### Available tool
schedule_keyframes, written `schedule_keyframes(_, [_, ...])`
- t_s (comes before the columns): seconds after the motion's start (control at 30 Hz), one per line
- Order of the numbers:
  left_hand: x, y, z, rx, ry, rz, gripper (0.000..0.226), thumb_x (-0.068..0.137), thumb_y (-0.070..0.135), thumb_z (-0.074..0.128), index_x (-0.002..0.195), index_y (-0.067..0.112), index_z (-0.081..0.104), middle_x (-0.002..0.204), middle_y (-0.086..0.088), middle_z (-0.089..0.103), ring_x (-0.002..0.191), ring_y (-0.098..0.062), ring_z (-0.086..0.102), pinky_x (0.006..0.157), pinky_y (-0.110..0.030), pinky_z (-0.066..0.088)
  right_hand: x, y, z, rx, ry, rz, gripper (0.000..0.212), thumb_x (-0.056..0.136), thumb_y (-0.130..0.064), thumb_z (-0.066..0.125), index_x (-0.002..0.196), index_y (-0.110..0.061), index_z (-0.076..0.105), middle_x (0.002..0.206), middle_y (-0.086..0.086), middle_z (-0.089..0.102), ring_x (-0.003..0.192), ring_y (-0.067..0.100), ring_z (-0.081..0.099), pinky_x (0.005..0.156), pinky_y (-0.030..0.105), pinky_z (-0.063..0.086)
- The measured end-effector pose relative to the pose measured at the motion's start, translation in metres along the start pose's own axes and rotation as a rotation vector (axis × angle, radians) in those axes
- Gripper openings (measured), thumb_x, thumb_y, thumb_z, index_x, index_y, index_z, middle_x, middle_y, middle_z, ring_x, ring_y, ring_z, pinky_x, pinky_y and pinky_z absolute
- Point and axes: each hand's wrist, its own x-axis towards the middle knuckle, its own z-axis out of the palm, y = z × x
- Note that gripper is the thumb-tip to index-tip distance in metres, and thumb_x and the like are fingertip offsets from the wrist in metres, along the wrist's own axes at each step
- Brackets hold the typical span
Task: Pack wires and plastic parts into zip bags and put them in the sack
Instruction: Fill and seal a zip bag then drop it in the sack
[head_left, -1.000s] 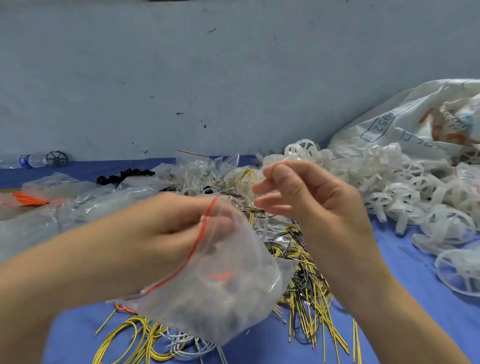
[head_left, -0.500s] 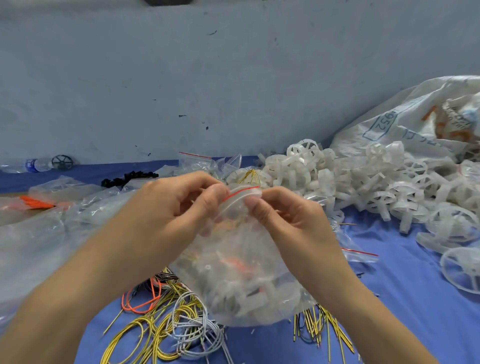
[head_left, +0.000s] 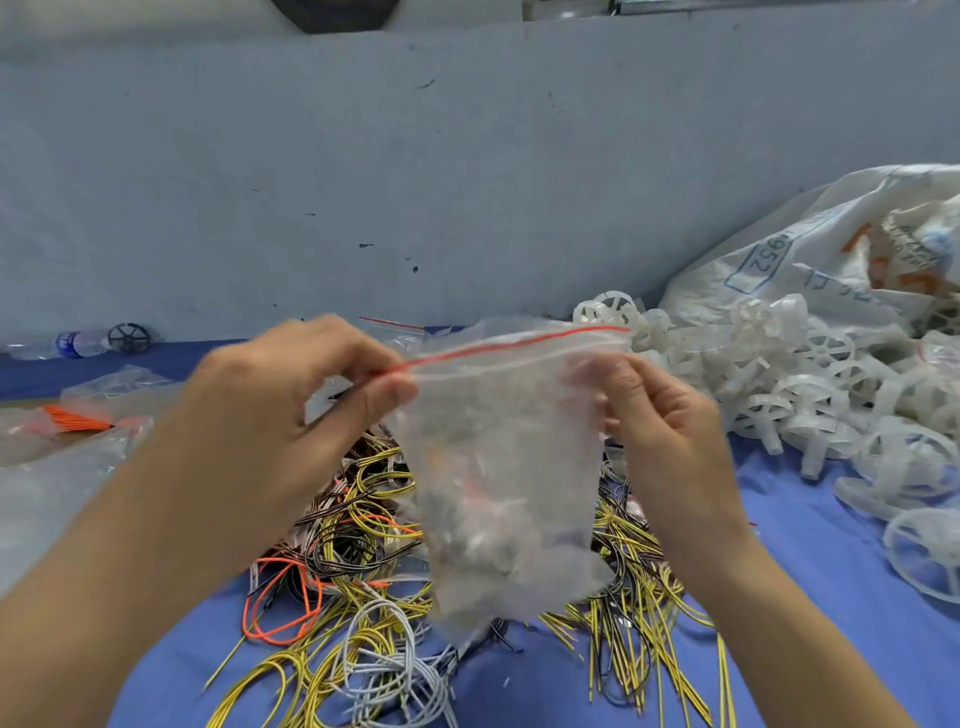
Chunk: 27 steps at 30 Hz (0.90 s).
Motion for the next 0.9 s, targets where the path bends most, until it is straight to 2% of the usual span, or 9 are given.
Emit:
schedule_keyframes(0.1, [0.001,0.01,0.006,-0.007,0.018,-0.008,0.016,0.095,0.041,0.057,0.093,0.027,0.063,0.082,0.017,0.057,0.078,0.001,0.051,0.073,-0.016,0.042,0.003,-0.001,-0.006,0.088,0.024,0.014,0.029,0.102,-0.024,0.049,0.09,-0.021,0.075,0.092,-0.002,0.076,0.082,0.014,0.071,0.072,0.018,0.054])
schedule_keyframes(0.2, [-0.002,0.006,0.019,-0.039,-0.03,-0.135,0.025,0.096,0.042,0.054,0.093,0.02,0.066,0.083,0.012,0.061,0.077,-0.007,0.051,0.075,-0.033,0.045,-0.005,0.009,-0.003,0.086,-0.051,0.098,0.031,0.101,-0.031,0.047,0.093,-0.019,0.074,0.093,0.0,0.076,0.083,0.014,0.072,0.071,0.019,0.054])
schedule_keyframes(0.3, [0.005,0.01,0.01,0.004,0.057,-0.071,0.02,0.093,0.04,0.054,0.093,0.024,0.065,0.081,0.015,0.06,0.074,-0.003,0.05,0.069,-0.023,0.04,-0.011,0.013,0.002,-0.002,-0.147,0.041,0.03,0.097,-0.044,0.05,0.096,-0.023,0.071,0.095,-0.003,0.074,0.089,0.013,0.07,0.078,0.016,0.05])
schedule_keyframes(0.4, [0.006,0.013,0.004,-0.002,0.079,-0.063,0.019,0.091,0.039,0.056,0.093,0.023,0.066,0.079,0.015,0.06,0.072,-0.004,0.05,0.065,-0.021,0.039,-0.012,0.006,0.005,0.041,-0.118,0.024,0.024,0.094,-0.039,0.055,0.09,-0.024,0.074,0.086,-0.002,0.073,0.083,0.011,0.066,0.079,0.017,0.049])
schedule_keyframes(0.57, [0.007,0.009,-0.01,-0.032,0.176,0.04,0.013,0.095,0.039,0.055,0.099,0.031,0.064,0.089,0.019,0.06,0.078,0.005,0.055,0.072,-0.005,0.038,-0.006,-0.025,-0.001,0.157,-0.048,-0.013,0.031,0.093,-0.046,0.056,0.09,-0.021,0.075,0.084,0.006,0.075,0.073,0.019,0.072,0.067,0.019,0.051])
schedule_keyframes(0.7, [-0.001,0.0,0.013,-0.031,0.039,0.003,0.023,0.093,0.036,0.056,0.095,0.017,0.068,0.086,0.012,0.06,0.081,-0.013,0.055,0.076,-0.028,0.044,-0.011,-0.021,0.002,0.148,-0.035,0.091,0.028,0.095,-0.031,0.055,0.085,-0.012,0.072,0.079,0.012,0.074,0.066,0.016,0.07,0.06,0.016,0.051])
schedule_keyframes(0.77, [0.0,-0.005,0.021,-0.043,0.025,0.058,0.019,0.094,0.036,0.055,0.096,0.021,0.066,0.088,0.018,0.057,0.083,-0.008,0.052,0.076,-0.022,0.042,-0.012,-0.015,0.0,0.125,-0.018,0.113,0.027,0.096,-0.03,0.054,0.086,-0.013,0.072,0.077,0.011,0.074,0.064,0.016,0.069,0.06,0.018,0.051])
schedule_keyframes(0.83, [-0.003,-0.007,0.025,-0.159,0.035,-0.006,0.009,0.094,0.034,0.059,0.095,0.028,0.065,0.089,0.019,0.06,0.083,-0.001,0.054,0.075,-0.013,0.04,-0.011,-0.013,-0.003,0.099,-0.01,0.142,0.027,0.096,-0.031,0.053,0.089,-0.013,0.071,0.077,0.009,0.074,0.064,0.015,0.068,0.06,0.018,0.051])
schedule_keyframes(0.9, [-0.007,-0.01,0.034,-0.413,0.021,-0.213,0.006,0.092,0.035,0.06,0.091,0.036,0.066,0.089,0.017,0.066,0.08,-0.001,0.06,0.072,-0.015,0.045,-0.01,-0.009,-0.003,0.108,-0.014,0.19,0.027,0.093,-0.033,0.055,0.088,-0.013,0.072,0.078,0.009,0.075,0.066,0.014,0.068,0.059,0.017,0.051])
